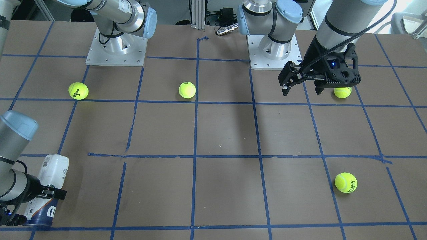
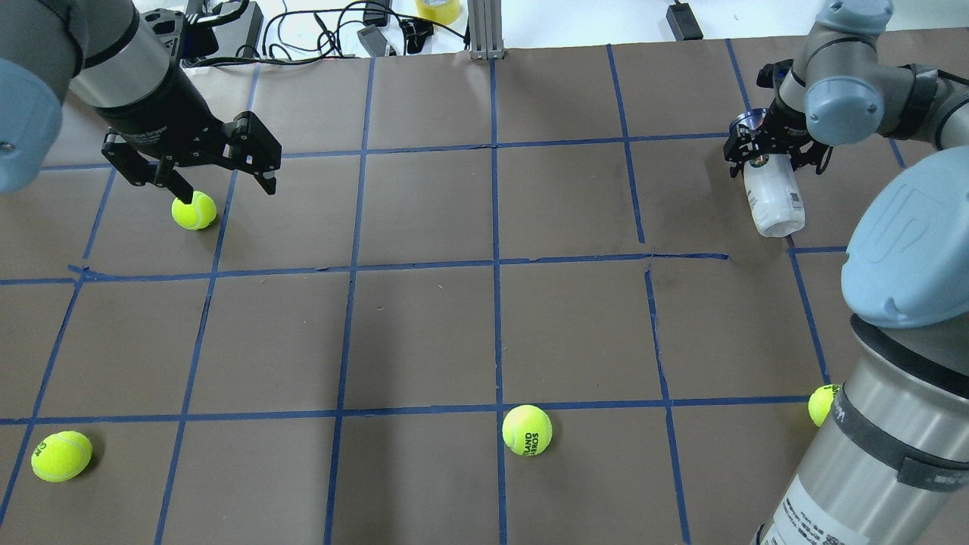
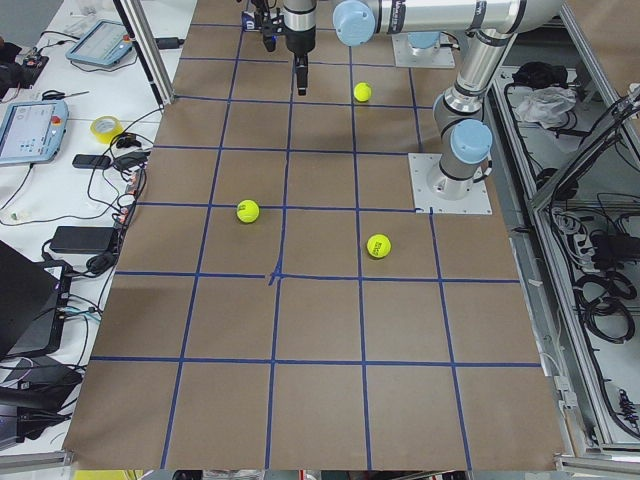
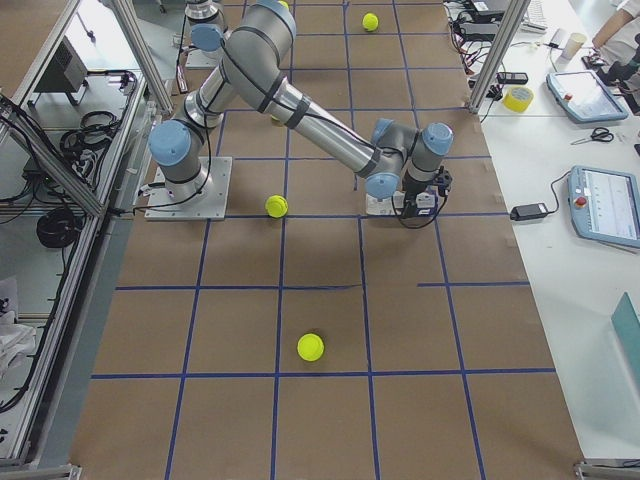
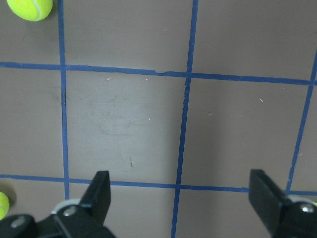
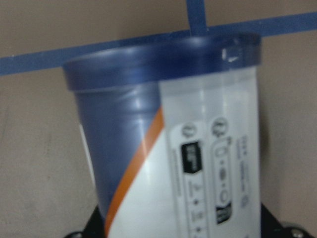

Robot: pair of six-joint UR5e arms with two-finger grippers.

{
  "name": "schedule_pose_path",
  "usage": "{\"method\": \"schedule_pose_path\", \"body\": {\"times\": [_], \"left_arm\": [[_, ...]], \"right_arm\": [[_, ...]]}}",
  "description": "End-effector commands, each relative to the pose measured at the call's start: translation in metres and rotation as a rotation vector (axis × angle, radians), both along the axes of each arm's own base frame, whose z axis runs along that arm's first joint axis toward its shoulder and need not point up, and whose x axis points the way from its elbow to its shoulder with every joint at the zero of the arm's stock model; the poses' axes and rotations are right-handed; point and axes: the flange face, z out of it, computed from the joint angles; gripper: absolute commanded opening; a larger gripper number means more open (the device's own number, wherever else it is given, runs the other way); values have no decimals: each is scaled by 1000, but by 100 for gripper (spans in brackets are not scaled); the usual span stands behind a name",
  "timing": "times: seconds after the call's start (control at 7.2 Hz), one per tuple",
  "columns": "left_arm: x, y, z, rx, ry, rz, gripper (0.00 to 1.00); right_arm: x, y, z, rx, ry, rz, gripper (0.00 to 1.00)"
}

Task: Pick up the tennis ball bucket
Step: 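Carry the can with the right gripper toward the table center near the left gripper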

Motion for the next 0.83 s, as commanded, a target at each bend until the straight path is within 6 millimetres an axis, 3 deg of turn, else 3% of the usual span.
{"method": "schedule_pose_path", "body": {"times": [0.0, 0.42, 0.69], "left_arm": [[0, 0, 0, -1, 0, 0, 100], [2, -1, -1, 1, -2, 2, 100], [3, -1, 1, -5, -2, 5, 100]], "right_arm": [[0, 0, 0, 2, -1, 1, 75], [3, -1, 12, -16, -5, 27, 75], [23, 2, 45, -38, -1, 104, 76]]}}
